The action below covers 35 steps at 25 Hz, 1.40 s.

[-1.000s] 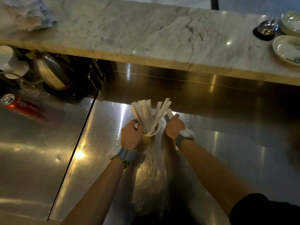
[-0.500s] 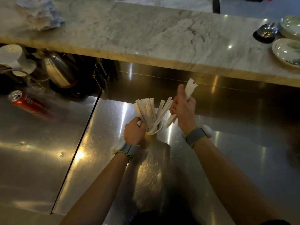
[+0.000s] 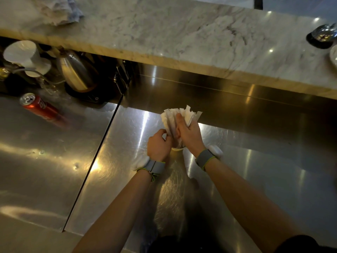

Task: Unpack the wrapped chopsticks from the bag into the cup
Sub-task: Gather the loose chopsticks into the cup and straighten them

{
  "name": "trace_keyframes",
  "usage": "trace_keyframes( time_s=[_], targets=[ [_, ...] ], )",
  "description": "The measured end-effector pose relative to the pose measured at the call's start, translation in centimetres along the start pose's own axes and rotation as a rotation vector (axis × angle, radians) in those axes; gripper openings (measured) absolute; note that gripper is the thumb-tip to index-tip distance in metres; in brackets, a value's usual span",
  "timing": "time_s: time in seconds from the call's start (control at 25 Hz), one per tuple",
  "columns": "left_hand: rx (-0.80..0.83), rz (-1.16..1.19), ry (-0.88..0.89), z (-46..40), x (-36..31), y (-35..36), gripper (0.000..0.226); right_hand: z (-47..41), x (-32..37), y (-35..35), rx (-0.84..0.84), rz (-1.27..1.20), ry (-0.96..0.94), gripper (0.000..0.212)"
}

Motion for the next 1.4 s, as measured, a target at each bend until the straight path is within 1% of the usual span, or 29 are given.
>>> trace_keyframes(
  time_s=[0.12,0.36,0.48,0.6,0.68,0.76,0.84,0.88,0.96,1.04,1.08,1.12,1.2,1.24,1.28,1.32,1.4],
  targets=[
    [-0.011,-0.011,0.006,-0.1,0.1,0.2,0.028,-0.2,0.0,-0.2,0.007,0.080,-0.021,0.027],
    [-0.036,-0.019,0.013,-0.2,0.2,0.2,0.024,-0.3,1.5,-1.3,-0.029,0.119,-0.175,0.013],
    [-0.022,-0.028,0.036,-0.2,0.2,0.3,0.024,0.1,1.4,-0.9,0.007,0.214,-0.217,0.024],
    [-0.016,-0.035,0.052,-0.3,0.2,0.4,0.024,0.0,1.1,-1.0,0.024,0.285,-0.241,0.025],
    [-0.017,-0.036,0.052,-0.3,0.3,0.5,0.027,-0.1,1.3,-1.1,0.050,0.383,-0.317,0.023],
    [-0.021,-0.051,0.050,-0.5,0.4,0.6,0.029,-0.1,1.3,-1.2,0.043,0.546,-0.452,0.026],
    [-0.021,-0.057,0.058,-0.4,0.6,0.6,0.030,0.2,1.4,-1.7,-0.056,0.774,-0.568,0.040],
    [-0.024,-0.055,0.061,-0.4,0.6,0.7,0.030,0.1,1.4,-2.1,-0.130,0.879,-0.586,0.051],
    [-0.032,-0.058,0.060,-0.4,0.8,0.8,0.029,-0.1,1.6,-3.0,-0.214,1.008,-0.535,0.081],
    [-0.047,-0.063,0.051,-0.4,0.9,1.0,0.028,-0.1,1.6,-3.6,-0.199,1.001,-0.460,0.105],
    [-0.058,-0.064,0.042,-0.4,1.0,1.0,0.027,0.0,1.4,-3.8,-0.171,0.925,-0.424,0.112],
    [-0.065,-0.065,0.035,-0.5,1.0,1.0,0.027,0.1,0.9,-4.0,-0.135,0.795,-0.371,0.118],
    [-0.059,-0.068,0.029,-0.5,1.0,1.1,0.027,0.6,-0.7,-4.2,-0.070,0.473,-0.166,0.125],
    [-0.056,-0.070,0.023,-0.5,0.9,1.1,0.028,0.9,-1.7,-4.2,-0.039,0.373,-0.045,0.126],
    [-0.057,-0.073,0.018,-0.5,0.8,1.1,0.028,1.2,-2.7,-4.2,-0.001,0.344,0.050,0.124],
    [-0.053,-0.074,0.018,-0.5,0.8,1.1,0.029,1.4,-3.5,-4.0,0.047,0.363,0.110,0.116],
    [-0.012,-0.069,0.038,-0.5,0.8,1.2,0.030,1.9,-4.8,-3.5,0.133,0.426,0.142,0.086]
  ],
)
Point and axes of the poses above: each hand's wrist, its own z-axis away from the middle knuckle, its own y-axis out of the palm, x = y × z, the point moved 3 cm from there along -z, towards the middle knuckle, and after that the axes turned 2 degrees about -x, right-handed, at the moved point
